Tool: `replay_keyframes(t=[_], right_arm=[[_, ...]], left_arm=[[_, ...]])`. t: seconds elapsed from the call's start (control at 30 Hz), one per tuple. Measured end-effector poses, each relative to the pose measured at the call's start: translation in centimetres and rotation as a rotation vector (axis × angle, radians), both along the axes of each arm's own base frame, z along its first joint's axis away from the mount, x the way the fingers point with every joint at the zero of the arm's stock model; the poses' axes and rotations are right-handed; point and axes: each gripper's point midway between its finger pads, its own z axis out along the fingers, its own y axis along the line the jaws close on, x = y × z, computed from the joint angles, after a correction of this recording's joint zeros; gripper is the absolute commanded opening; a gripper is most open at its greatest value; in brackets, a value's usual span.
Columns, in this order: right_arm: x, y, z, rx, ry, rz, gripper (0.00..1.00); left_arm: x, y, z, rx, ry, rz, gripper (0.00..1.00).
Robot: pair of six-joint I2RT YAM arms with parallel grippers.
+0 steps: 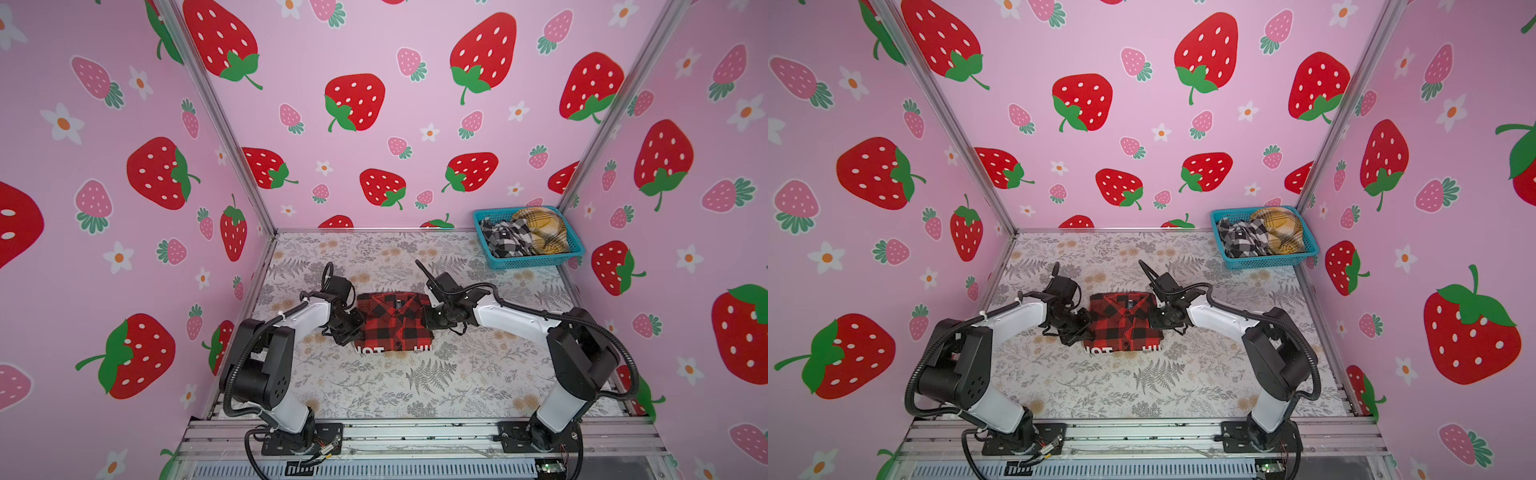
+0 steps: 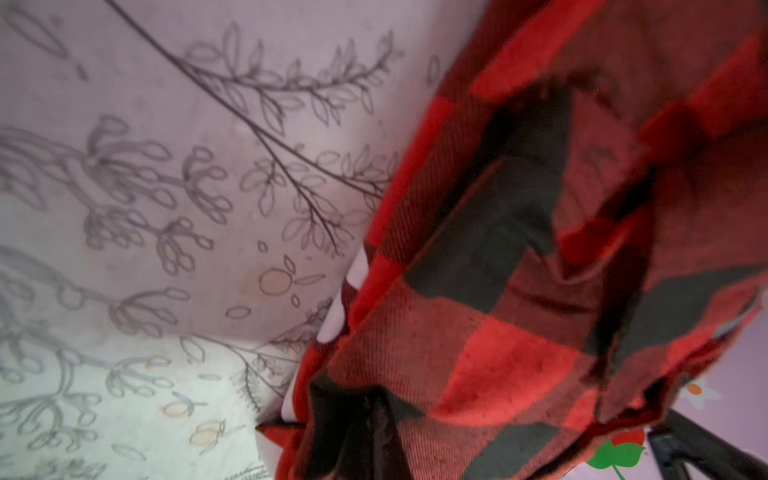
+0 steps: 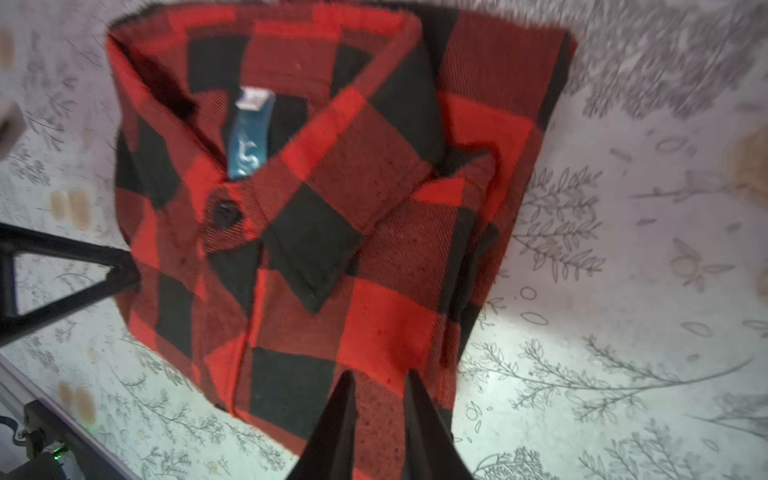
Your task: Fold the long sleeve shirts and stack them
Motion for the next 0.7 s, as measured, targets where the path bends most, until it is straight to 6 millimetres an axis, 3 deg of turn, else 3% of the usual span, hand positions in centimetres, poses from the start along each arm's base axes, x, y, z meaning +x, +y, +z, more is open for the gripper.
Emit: replay_keyframes(t=[0.2,0.3,0.43,0.57,0.7], right_arm=[[-0.8,-0.7,-3.0,-0.026,0.043,-0.007,0.22],[-0.9,-0.7,-3.4,-0.03,0.046,-0.007,0.22],[-0.5,-0.6,-2.8,-0.034,0.036,-0.01,0.23],[0.4,-0.4,-0.3,-0.026,-0.013,-0.018,0.24],[1.4,-0.4,4.1,0.019,-0.1,-0.039,0.24]], left_arm=[[0.1,0.2,-0.5,-0.001,0.007,0.005,0.0],[-0.1,0.2,-0.5,-0.003,-0.004,0.004,0.04],[-0.4,0.4,0.5,-0.001,-0.027,-0.01,0.31],[0.2,0.6,3.9,0.018,-0.104,-0.045,0.47],[2.6,1.0,9.5,0.05,-0.269,-0.082,0.49]])
